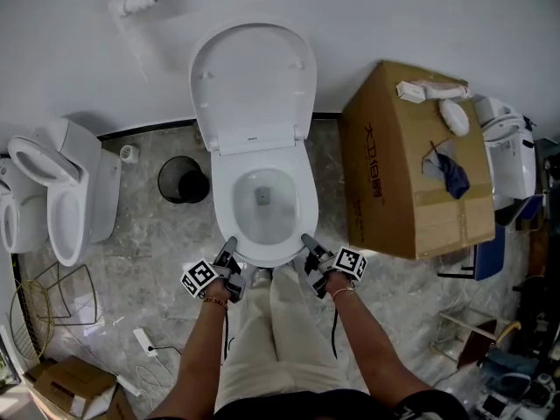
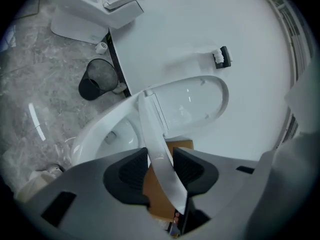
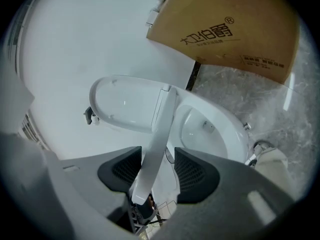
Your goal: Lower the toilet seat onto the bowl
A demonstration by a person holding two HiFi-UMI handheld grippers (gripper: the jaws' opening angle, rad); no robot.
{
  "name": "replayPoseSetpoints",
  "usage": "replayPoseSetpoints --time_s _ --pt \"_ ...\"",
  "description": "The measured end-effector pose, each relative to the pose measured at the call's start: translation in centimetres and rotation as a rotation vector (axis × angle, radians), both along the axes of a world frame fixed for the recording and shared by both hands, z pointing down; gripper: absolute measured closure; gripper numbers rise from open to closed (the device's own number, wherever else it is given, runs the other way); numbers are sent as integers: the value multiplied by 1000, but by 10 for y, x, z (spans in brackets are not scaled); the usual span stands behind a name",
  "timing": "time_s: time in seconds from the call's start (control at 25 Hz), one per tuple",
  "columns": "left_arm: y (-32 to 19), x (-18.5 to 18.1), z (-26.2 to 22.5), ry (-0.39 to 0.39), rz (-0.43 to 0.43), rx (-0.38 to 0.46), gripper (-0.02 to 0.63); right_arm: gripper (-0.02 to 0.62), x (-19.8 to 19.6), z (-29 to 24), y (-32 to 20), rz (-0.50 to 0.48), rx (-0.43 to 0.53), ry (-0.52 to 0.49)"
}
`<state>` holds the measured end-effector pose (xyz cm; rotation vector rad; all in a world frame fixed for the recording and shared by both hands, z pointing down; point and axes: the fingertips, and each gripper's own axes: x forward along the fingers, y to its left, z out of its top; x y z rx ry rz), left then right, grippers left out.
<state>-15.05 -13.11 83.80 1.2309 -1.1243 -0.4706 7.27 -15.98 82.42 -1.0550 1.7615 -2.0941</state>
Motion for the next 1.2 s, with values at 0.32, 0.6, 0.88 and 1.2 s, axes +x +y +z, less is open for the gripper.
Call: replayPoseSetpoints --time_s 0.32,0.6,0.88,1.2 --pt "15 5 31 -28 19 -49 465 394 4 34 17 -47 -22 -44" --pt "25 5 59 -100 29 -93 468 396 5 66 29 -14 -74 -28" --pt "34 7 86 -129 51 -120 469 403 9 95 41 1 -124 -10" --pt "41 7 112 -179 83 -166 468 403 11 123 45 -52 -131 44"
